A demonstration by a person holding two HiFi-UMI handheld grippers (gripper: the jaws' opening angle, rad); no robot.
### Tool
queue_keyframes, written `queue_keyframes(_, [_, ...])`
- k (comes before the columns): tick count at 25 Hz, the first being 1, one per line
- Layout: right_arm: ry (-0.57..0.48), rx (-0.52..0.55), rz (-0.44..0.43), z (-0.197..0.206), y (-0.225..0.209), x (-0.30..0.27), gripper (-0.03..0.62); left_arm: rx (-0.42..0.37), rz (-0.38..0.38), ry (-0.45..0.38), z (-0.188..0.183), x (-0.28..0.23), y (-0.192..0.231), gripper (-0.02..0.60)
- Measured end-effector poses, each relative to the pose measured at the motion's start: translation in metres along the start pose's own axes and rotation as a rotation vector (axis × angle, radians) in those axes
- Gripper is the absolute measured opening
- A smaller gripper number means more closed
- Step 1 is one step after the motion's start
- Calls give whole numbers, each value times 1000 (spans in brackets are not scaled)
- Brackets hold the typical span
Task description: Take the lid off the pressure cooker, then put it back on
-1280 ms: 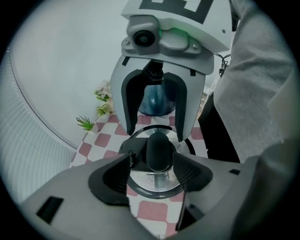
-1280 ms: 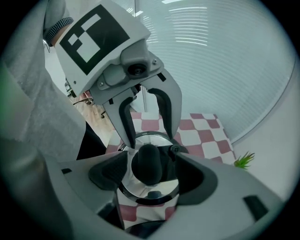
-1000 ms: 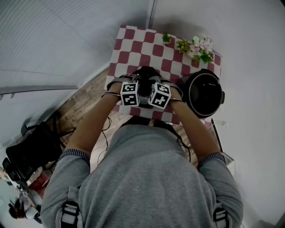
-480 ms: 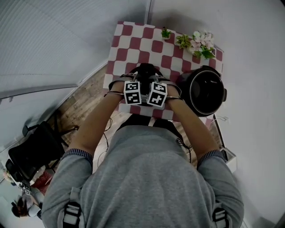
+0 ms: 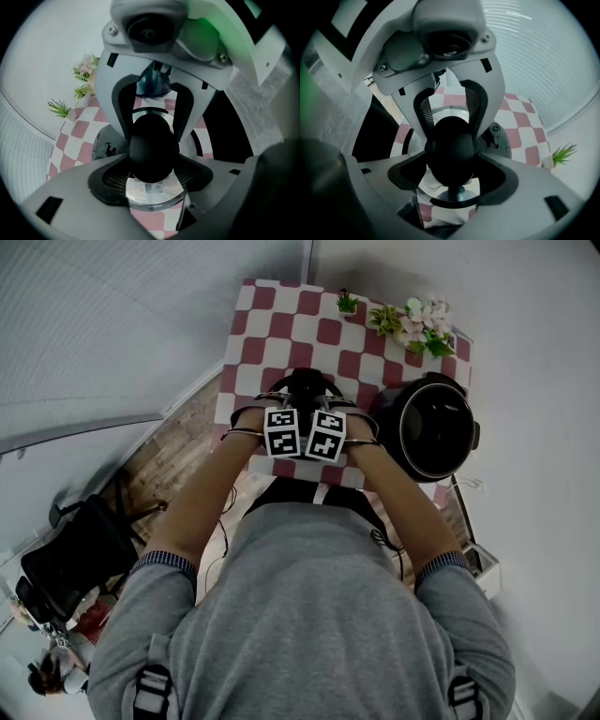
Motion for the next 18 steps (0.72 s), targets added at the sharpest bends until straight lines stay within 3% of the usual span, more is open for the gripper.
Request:
queue_keyframes(7, [15,-20,11,0,0,-4,335,35,47,-15,4,-2,4,314])
queue_keyframes(9, [18,-19,9,0,-2,-4,295,38,51,-22,4,-2,4,310])
queue_keyframes(18, [-5,6,-5,-10,7,11,293,53,67,-42,15,14,-5,298])
Point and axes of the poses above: the fingertips, and each gripper's own axes: x backward along the fingers, y to its left, z out of its underside, the point moved 8 cm from there along x, backward along the fingers, and after that the axes turned 14 degrees about y, right-handed, at the moved point
